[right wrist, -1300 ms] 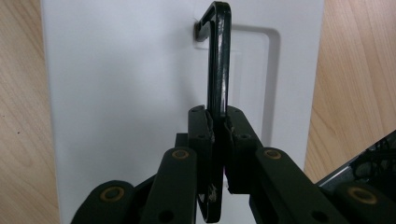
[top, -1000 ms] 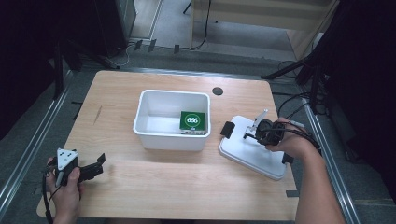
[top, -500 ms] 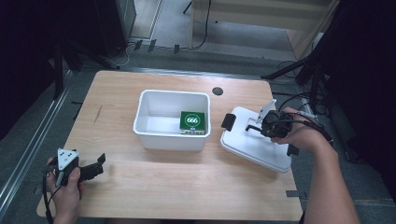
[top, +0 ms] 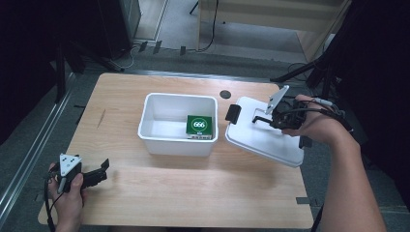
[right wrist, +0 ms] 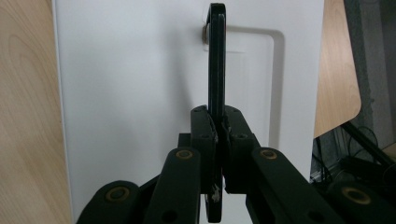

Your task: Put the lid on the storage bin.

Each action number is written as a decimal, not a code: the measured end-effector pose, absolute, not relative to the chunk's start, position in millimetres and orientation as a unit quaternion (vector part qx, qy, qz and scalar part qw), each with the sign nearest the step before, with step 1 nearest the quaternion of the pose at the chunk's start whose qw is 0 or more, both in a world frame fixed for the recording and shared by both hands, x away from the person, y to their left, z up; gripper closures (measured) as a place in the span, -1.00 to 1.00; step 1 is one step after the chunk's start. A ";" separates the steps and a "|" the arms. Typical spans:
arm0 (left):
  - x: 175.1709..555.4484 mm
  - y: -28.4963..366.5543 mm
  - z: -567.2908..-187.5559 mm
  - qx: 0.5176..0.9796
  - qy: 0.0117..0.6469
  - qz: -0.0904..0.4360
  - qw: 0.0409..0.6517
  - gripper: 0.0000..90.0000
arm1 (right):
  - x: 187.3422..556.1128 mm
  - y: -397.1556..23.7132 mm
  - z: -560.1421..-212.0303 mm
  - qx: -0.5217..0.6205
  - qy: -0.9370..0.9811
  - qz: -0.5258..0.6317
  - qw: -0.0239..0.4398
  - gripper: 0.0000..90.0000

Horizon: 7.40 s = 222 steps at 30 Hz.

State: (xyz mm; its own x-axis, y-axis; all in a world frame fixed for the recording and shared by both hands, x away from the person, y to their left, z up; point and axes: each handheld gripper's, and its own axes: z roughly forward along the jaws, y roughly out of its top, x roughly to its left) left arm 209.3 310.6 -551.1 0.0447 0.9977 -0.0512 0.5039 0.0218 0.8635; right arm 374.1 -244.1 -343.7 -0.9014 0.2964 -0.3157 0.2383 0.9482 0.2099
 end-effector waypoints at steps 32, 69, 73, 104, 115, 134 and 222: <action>209.8 310.4 -551.1 0.617 0.609 0.329 0.375 -1.00 | 382.9 -139.3 -307.5 0.035 0.978 0.117 0.167 0.90; 209.7 308.2 -550.8 0.615 0.609 0.339 0.368 -1.00 | 396.9 -44.9 -318.2 -0.020 0.984 0.112 0.140 0.90; 209.7 308.5 -550.8 0.614 0.610 0.338 0.369 -1.00 | 397.2 -36.6 -319.8 -0.021 0.984 0.114 0.137 0.90; 210.1 309.0 -550.9 0.614 0.610 0.335 0.373 -1.00 | 405.9 9.5 -327.3 -0.027 0.986 0.107 0.129 0.90; 209.9 309.1 -550.7 0.615 0.609 0.335 0.372 -1.00 | 407.6 17.2 -333.7 -0.030 0.986 0.101 0.133 0.90; 210.1 308.9 -550.9 0.615 0.610 0.335 0.372 -1.00 | 409.3 11.2 -335.3 -0.013 0.985 0.120 0.122 0.65; 210.2 307.1 -550.9 0.620 0.603 0.340 0.369 -1.00 | 350.7 -211.5 -399.6 0.183 0.970 0.118 0.107 -1.00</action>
